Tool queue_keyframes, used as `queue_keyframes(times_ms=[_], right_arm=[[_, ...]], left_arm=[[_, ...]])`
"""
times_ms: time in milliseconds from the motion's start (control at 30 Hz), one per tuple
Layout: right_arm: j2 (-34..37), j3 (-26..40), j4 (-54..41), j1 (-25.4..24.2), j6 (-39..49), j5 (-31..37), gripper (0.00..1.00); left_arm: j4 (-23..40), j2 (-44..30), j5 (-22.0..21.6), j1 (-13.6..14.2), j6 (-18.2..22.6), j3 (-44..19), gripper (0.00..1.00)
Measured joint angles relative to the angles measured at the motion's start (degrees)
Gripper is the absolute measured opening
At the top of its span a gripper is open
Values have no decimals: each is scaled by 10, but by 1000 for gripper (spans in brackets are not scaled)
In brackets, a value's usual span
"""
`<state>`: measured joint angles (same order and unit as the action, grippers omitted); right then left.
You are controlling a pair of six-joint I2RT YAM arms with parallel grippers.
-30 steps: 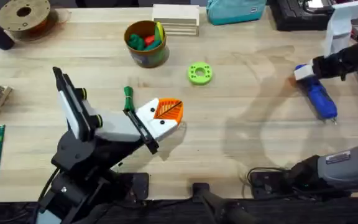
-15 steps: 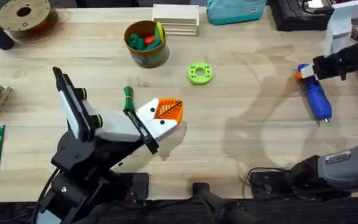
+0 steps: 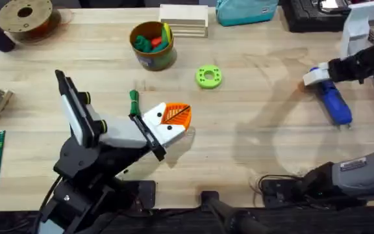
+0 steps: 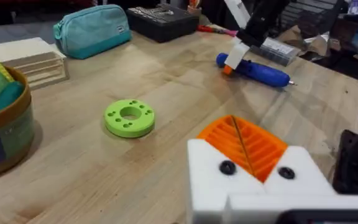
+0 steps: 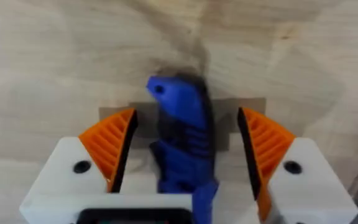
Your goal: Pick up the gripper from the table and insert it into the empty holder that is missing its gripper. Then pick up a screw, insert it into the mounting hole, and use the screwdriver to tighten it. Finally, clean up the table by picking up the vegetable and placing it into the bucket.
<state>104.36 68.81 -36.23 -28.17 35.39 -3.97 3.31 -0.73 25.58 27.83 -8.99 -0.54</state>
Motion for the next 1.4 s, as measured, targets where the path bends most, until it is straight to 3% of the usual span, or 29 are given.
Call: queue_keyframes(times_ms=[267, 1033, 1267, 1400], right_arm=[[-3, 43, -114, 2, 29, 0, 936], [40, 61, -106, 2, 73, 6, 901], [40, 61, -100, 1, 77, 11, 608], [40, 62, -96, 1, 80, 12, 294]], left_arm=[[0, 0, -1, 0, 0, 0, 9], [0, 0, -14, 0, 0, 0, 9], [0, 0, -14, 0, 0, 0, 9], [0, 0, -14, 0, 0, 0, 9]])
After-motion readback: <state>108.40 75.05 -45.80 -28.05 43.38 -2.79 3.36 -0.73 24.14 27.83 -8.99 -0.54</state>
